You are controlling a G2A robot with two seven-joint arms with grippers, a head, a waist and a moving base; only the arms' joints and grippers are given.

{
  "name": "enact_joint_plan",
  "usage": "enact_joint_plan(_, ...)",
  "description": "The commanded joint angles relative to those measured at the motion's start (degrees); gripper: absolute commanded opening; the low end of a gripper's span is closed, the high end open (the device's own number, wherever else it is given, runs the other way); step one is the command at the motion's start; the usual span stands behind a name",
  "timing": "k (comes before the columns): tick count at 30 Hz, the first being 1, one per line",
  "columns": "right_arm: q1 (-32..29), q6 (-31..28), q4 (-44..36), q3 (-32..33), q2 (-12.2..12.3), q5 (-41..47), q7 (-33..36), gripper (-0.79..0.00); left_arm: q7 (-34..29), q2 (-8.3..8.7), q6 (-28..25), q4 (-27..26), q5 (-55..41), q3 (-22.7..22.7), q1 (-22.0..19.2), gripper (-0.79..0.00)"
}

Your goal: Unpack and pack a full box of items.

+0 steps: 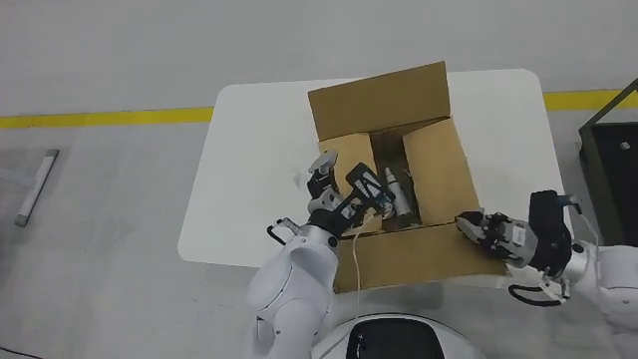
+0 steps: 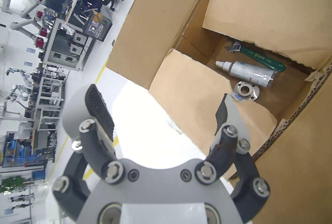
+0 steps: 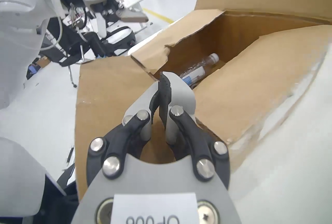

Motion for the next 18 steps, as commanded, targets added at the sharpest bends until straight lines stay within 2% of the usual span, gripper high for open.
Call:
enact_joint_plan(1,-0.8,3.5,1.0,2.5,-0.3,0.3,-6.5,-0.785,-0.2,-0.09,1.5,1.2,0.0,0.4,-0.9,0.0)
enact_joint_plan(5,-2.6,11.2,2.7,5.9,-0.7,-3.2,-11.5,-0.785,-0.8,-0.29,3.9,2.8,-1.0,1.0,-2.0,0.0)
enact_joint_plan(8,-3.1,15.0,3.8,4.9,-0.9,-5.0,-10.2,-0.785,-1.3,-0.41,5.1,4.3,-1.7,1.6,-2.6,0.0)
enact_joint_plan(11,-2.8,15.8,4.1,2.3,-1.1,-6.9,-8.9,-0.785,-1.8,-0.39,4.5,5.6,-0.8,2.5,-3.3,0.0)
enact_joint_plan(18,-2.8,13.2,3.2,-2.9,-1.6,-10.5,-11.0,-0.785,-3.2,-0.52,4.7,6.8,-1.1,4.0,-4.1,0.0)
